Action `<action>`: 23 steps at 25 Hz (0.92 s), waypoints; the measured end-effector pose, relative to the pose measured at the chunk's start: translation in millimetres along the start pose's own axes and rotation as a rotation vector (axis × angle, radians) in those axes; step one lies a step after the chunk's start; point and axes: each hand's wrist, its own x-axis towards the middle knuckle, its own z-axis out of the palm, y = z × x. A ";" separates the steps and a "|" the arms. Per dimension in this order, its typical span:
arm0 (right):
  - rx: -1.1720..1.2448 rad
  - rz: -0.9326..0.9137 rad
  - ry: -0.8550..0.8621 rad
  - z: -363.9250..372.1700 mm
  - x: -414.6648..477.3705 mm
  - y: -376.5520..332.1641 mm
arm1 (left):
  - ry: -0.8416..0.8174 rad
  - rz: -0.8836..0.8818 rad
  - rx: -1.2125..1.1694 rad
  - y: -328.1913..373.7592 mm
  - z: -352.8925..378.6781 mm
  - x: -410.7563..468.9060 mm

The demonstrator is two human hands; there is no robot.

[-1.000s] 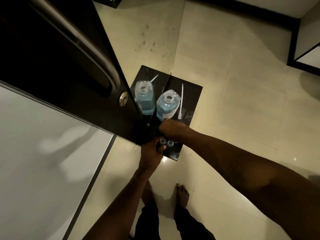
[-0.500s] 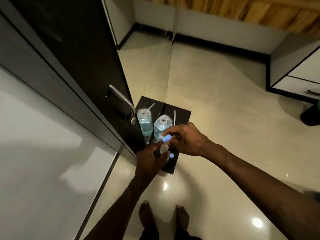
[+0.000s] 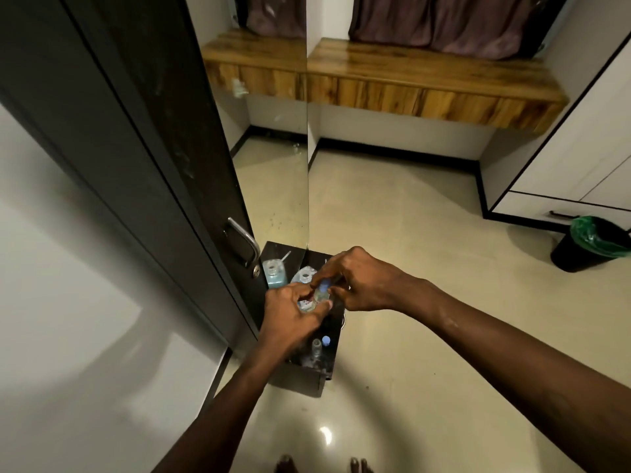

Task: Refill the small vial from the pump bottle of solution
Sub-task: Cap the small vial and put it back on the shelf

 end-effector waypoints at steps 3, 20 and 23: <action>-0.175 0.047 0.005 -7.4 -3.1 -7.2 | -0.018 0.057 -0.018 18.9 -4.8 -2.6; -0.279 0.131 0.099 -40.4 -14.1 -31.5 | -0.006 0.168 -0.025 38.8 -10.7 2.5; -0.243 0.045 0.013 -43.7 -15.2 -33.7 | -0.012 0.180 -0.040 37.9 -11.6 3.8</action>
